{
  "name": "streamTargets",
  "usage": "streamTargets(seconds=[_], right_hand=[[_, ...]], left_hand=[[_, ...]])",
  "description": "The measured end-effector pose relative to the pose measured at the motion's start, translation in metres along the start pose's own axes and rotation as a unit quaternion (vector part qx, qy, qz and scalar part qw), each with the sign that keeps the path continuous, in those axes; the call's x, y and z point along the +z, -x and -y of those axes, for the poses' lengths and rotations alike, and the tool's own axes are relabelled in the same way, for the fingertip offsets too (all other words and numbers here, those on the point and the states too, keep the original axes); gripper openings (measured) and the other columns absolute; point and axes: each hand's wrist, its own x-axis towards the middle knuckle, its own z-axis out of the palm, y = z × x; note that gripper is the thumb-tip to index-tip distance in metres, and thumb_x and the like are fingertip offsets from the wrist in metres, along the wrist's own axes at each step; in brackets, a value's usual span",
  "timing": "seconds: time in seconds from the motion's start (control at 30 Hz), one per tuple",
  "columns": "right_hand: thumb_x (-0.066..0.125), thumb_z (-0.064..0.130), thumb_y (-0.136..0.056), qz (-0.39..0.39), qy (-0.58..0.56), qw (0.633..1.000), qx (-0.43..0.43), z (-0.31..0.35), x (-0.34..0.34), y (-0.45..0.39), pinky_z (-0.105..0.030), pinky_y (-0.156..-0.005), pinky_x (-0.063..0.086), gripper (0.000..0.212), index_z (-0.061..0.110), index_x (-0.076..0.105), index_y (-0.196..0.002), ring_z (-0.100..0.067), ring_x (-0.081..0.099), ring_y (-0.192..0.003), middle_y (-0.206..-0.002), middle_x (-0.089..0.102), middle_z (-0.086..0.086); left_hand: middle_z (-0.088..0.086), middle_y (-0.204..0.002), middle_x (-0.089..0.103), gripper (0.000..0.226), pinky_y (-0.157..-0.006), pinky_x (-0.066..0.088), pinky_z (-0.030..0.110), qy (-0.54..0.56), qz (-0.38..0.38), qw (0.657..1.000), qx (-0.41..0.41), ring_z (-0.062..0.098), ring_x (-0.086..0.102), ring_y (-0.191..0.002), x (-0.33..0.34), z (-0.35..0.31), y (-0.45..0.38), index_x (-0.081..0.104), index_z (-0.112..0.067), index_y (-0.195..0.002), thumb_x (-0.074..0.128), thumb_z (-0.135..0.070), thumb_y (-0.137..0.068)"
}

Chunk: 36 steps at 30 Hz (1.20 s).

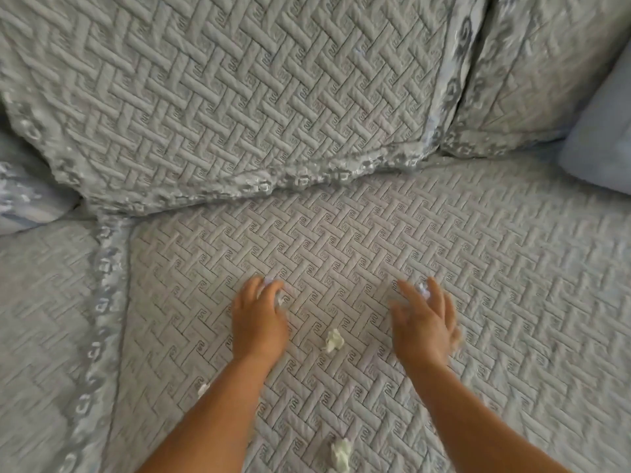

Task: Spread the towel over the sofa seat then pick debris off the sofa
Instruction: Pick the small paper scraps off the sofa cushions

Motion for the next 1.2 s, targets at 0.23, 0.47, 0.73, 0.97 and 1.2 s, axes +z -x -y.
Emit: streamTargets(seconds=[0.23, 0.47, 0.73, 0.97, 1.2], right_hand=[[0.043, 0.008, -0.094, -0.103, -0.153, 0.982, -0.039, 0.01, 0.03, 0.0, -0.029, -0.099, 0.03, 0.029, 0.022, 0.067, -0.103, -0.018, 0.035, -0.116, -0.11, 0.047, 0.009], [0.047, 0.03, -0.089, 0.049, -0.043, 0.965, -0.256, 0.037, 0.068, 0.06, -0.032, -0.102, 0.029, 0.028, 0.025, 0.061, -0.114, -0.013, 0.037, -0.113, -0.115, 0.053, 0.01], [0.042, 0.011, -0.094, 0.047, -0.016, 0.98, -0.19, 0.024, 0.08, 0.074, -0.03, -0.093, 0.039, 0.018, 0.017, 0.055, -0.106, -0.017, 0.04, -0.1, -0.114, 0.048, -0.003], [0.042, 0.016, -0.096, 0.022, -0.077, 0.973, -0.217, 0.003, 0.059, 0.144, -0.019, -0.087, 0.044, 0.024, 0.018, 0.06, -0.112, -0.008, 0.047, -0.101, -0.107, 0.049, 0.01], [0.046, 0.049, -0.085, 0.023, 0.115, 0.961, -0.252, -0.053, 0.098, 0.183, -0.042, -0.1, 0.038, 0.042, 0.035, 0.048, -0.125, -0.017, 0.03, -0.126, -0.131, 0.051, 0.013]], left_hand=[[-0.007, -0.106, 0.045, 0.023, -0.074, 0.046, 0.021, 0.069, -0.046, 0.993, 0.081, 0.016, 0.052, -0.104, 0.005, 0.007, -0.007, 0.06, -0.023, -0.096, 0.042, -0.01, -0.093], [-0.003, -0.103, 0.054, 0.014, -0.063, 0.039, 0.016, 0.101, -0.018, 0.993, 0.065, 0.016, 0.054, -0.091, -0.033, 0.057, 0.025, 0.056, -0.02, -0.091, 0.046, -0.009, -0.09], [0.001, -0.1, 0.048, 0.018, -0.079, 0.04, 0.032, -0.04, -0.042, 0.99, 0.129, 0.018, 0.038, -0.093, 0.001, 0.117, 0.083, 0.055, -0.02, -0.09, 0.052, -0.036, -0.082], [0.003, -0.104, 0.05, 0.017, -0.055, 0.043, 0.032, -0.011, -0.034, 0.994, 0.099, 0.021, 0.053, -0.073, -0.016, 0.103, 0.067, 0.05, -0.014, -0.096, 0.036, -0.023, -0.097], [0.0, -0.102, 0.051, 0.017, -0.058, 0.035, 0.011, 0.076, -0.062, 0.987, 0.126, 0.011, 0.051, -0.08, -0.017, 0.084, 0.089, 0.056, -0.012, -0.097, 0.041, -0.018, -0.096]])
